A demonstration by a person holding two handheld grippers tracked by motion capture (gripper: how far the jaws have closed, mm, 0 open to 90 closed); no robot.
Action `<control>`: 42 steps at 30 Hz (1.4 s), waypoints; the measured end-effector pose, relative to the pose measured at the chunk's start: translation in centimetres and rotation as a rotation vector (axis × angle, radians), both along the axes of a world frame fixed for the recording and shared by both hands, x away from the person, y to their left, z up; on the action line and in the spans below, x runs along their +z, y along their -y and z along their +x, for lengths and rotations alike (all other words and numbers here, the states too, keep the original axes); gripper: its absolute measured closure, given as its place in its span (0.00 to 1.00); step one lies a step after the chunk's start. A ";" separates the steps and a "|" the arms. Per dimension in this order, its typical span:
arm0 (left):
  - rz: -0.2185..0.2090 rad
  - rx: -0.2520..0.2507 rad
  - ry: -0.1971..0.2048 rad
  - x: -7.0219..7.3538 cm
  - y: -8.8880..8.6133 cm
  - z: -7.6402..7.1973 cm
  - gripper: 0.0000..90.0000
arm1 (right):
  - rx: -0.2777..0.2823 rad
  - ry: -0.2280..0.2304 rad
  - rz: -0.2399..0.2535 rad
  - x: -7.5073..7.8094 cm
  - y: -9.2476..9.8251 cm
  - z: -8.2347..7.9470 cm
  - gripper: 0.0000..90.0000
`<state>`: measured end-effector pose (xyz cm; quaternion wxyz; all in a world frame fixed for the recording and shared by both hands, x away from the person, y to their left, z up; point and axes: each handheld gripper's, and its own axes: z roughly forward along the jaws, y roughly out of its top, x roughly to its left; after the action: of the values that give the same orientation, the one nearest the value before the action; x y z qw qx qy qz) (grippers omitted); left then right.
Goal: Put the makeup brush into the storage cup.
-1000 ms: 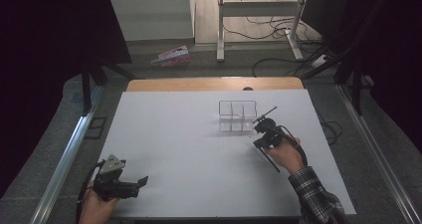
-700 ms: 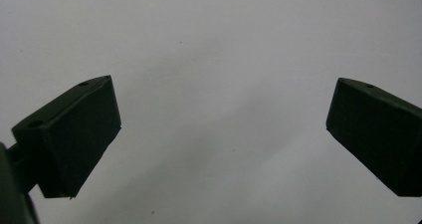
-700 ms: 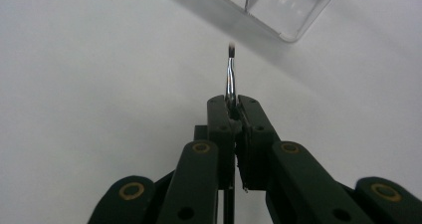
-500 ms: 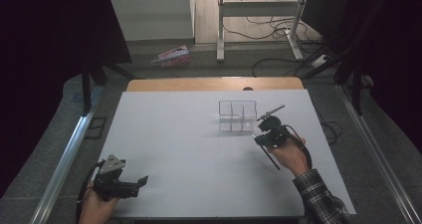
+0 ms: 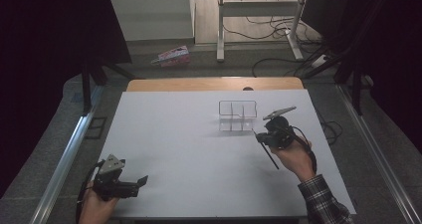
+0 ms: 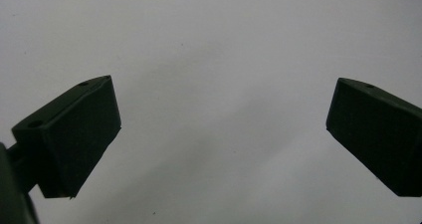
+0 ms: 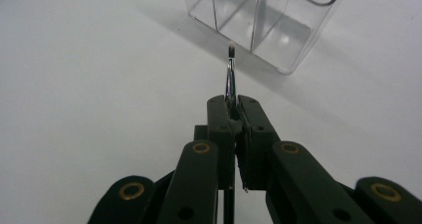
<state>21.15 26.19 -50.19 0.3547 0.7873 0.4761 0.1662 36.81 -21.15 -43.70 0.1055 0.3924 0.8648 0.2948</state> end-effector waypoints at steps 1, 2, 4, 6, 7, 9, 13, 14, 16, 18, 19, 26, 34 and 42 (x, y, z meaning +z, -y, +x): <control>0.000 0.000 0.000 0.0 0.0 0.0 0.01 | 0.001 0.002 0.004 0.0 0.0 -0.1 0.95; 0.000 0.000 0.000 0.0 0.0 0.0 0.01 | 0.001 0.002 0.004 0.0 0.0 -0.1 0.95; -0.002 -0.001 0.001 0.0 0.0 0.0 0.01 | 0.007 0.020 0.016 0.1 0.1 -0.3 0.95; -0.004 -0.002 0.001 0.0 0.0 0.0 0.01 | 0.011 0.029 0.028 0.2 0.1 -0.6 0.95; -0.004 -0.002 0.001 0.0 0.0 0.0 0.01 | 0.011 0.029 0.028 0.2 0.1 -0.6 0.95; -0.004 -0.003 -0.001 0.0 0.0 0.0 0.01 | 0.008 0.036 0.038 0.3 0.1 -0.9 0.95; -0.009 -0.004 0.000 0.0 0.0 0.0 0.01 | 0.007 0.043 0.049 0.3 0.2 -1.2 0.95; -0.009 -0.004 0.000 0.0 0.0 0.0 0.01 | 0.008 0.051 0.054 0.3 0.2 -1.3 0.95; -0.009 -0.005 0.000 0.0 0.0 0.0 0.01 | 0.011 0.062 0.057 0.4 0.1 -1.6 0.95; -0.009 -0.005 0.001 0.0 0.0 0.0 0.01 | 0.015 0.065 0.062 0.4 0.1 -1.7 0.95; -0.009 -0.005 0.001 0.0 0.0 0.0 0.01 | 0.016 0.070 0.061 0.5 0.1 -1.7 0.95; -0.006 -0.006 0.004 0.0 0.0 0.0 0.01 | 0.027 0.103 0.088 0.9 0.2 -1.9 0.94; -0.003 -0.007 0.008 0.0 0.1 0.0 0.01 | 0.036 0.131 0.120 1.6 0.1 -2.0 0.95; -0.003 -0.006 0.009 0.1 0.0 0.0 0.01 | 0.049 0.173 0.150 2.5 -0.3 -2.0 0.95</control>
<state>21.11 26.14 -50.14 0.3586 0.7874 0.4724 0.1682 34.77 -20.83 -41.25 0.1429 0.3510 0.8373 0.3941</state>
